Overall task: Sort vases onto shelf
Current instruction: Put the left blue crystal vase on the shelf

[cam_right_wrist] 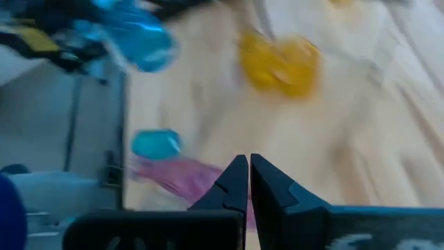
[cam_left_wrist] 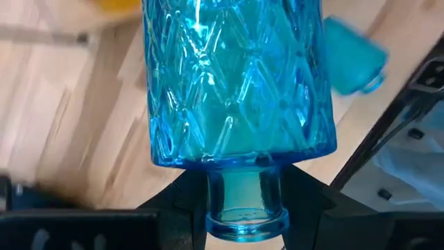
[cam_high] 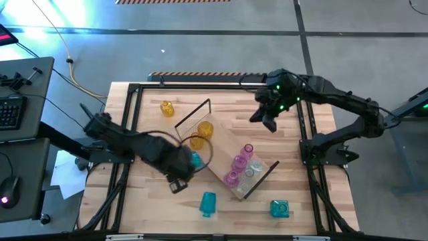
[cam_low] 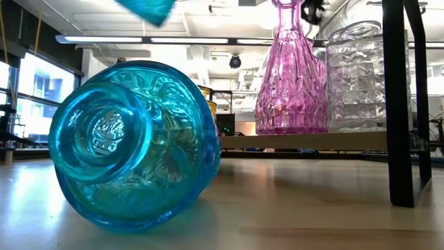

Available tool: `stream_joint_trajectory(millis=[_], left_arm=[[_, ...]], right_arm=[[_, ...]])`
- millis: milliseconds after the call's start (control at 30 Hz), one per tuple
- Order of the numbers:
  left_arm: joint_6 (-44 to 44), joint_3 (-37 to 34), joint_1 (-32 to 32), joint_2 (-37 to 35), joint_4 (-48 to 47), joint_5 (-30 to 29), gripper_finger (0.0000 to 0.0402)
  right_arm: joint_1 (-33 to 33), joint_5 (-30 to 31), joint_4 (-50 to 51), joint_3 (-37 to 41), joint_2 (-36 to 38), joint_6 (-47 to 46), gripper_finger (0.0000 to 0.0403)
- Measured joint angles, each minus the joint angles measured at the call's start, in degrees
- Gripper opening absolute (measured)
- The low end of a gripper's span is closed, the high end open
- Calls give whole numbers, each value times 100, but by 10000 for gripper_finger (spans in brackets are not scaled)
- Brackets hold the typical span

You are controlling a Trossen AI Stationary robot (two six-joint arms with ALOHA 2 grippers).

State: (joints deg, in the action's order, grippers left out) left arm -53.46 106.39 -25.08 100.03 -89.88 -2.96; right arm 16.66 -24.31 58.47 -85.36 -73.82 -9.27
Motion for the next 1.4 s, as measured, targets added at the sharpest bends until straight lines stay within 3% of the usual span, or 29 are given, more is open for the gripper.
stream_joint_trajectory(millis=[267, 467, 733, 900, 1133, 1400], left_arm=[[-754, -1240, -558, -741, 28, 29, 112], [-596, -1610, -942, -870, 111, 81, 112], [-459, -1646, -1773, -872, 229, 159, 112], [-585, -1646, -2137, -870, 617, 100, 112], [-396, -1646, -2078, -850, 761, -71, 112], [115, -1646, -1832, -765, 841, 229, 112]], right_arm=[[-1810, 591, -3049, -2, -476, -1280, 0], [-2847, 1352, -4891, -5, -1778, -2356, 0], [-3595, 2391, -7392, -2, -3286, -3590, 0], [-3949, 3378, -7488, -4, -3602, -3742, 0], [-4458, 4342, -7230, -6, -3692, -3748, 0], [-4696, 4465, -6716, -4, -3764, -4016, 0]])
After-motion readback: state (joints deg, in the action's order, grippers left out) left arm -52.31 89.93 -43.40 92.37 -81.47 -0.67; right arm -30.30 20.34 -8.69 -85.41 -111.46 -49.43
